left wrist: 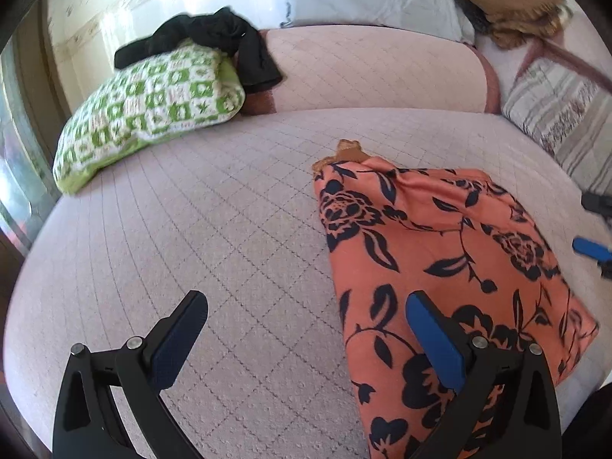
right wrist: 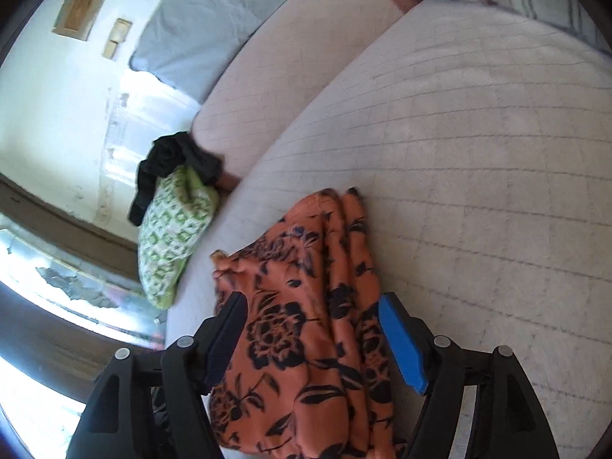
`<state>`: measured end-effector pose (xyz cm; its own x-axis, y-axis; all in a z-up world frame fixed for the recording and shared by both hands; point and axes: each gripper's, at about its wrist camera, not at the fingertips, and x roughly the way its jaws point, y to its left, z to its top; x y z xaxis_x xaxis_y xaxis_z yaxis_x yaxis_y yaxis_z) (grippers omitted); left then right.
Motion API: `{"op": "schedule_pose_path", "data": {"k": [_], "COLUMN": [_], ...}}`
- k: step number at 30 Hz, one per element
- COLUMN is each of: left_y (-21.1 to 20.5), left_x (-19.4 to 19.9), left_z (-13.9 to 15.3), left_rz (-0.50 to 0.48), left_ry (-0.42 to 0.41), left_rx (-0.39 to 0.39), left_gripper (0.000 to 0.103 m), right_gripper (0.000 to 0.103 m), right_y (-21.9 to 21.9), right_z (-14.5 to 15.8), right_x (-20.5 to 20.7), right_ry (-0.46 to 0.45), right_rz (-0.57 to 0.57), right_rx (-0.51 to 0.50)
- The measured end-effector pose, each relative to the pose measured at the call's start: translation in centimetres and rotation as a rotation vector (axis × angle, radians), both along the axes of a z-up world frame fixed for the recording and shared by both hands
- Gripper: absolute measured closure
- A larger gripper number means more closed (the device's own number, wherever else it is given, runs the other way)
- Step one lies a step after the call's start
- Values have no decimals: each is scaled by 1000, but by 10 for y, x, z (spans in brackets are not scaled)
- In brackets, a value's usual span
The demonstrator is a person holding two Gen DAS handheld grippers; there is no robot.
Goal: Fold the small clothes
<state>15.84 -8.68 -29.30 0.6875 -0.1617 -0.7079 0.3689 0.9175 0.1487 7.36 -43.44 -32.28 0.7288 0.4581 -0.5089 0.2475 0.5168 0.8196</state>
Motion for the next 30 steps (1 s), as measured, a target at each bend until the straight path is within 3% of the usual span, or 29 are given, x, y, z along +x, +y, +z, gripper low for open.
{"op": "schedule_pose_path", "data": {"k": [3, 19, 30], "left_y": [-6, 0, -6], "left_x": [-3, 3, 5], "left_z": [0, 6, 1], "left_rz": [-12, -1, -3], "left_ry": [-25, -6, 3], "left_rx": [35, -11, 9], "left_gripper": [0, 0, 0], "right_gripper": [28, 28, 28], "right_y": [4, 15, 15], "right_z": [0, -7, -6], "right_x": [2, 13, 13], "right_ry": [-1, 23, 17], "right_rz": [16, 26, 28], "right_rx": [-29, -41, -42]}}
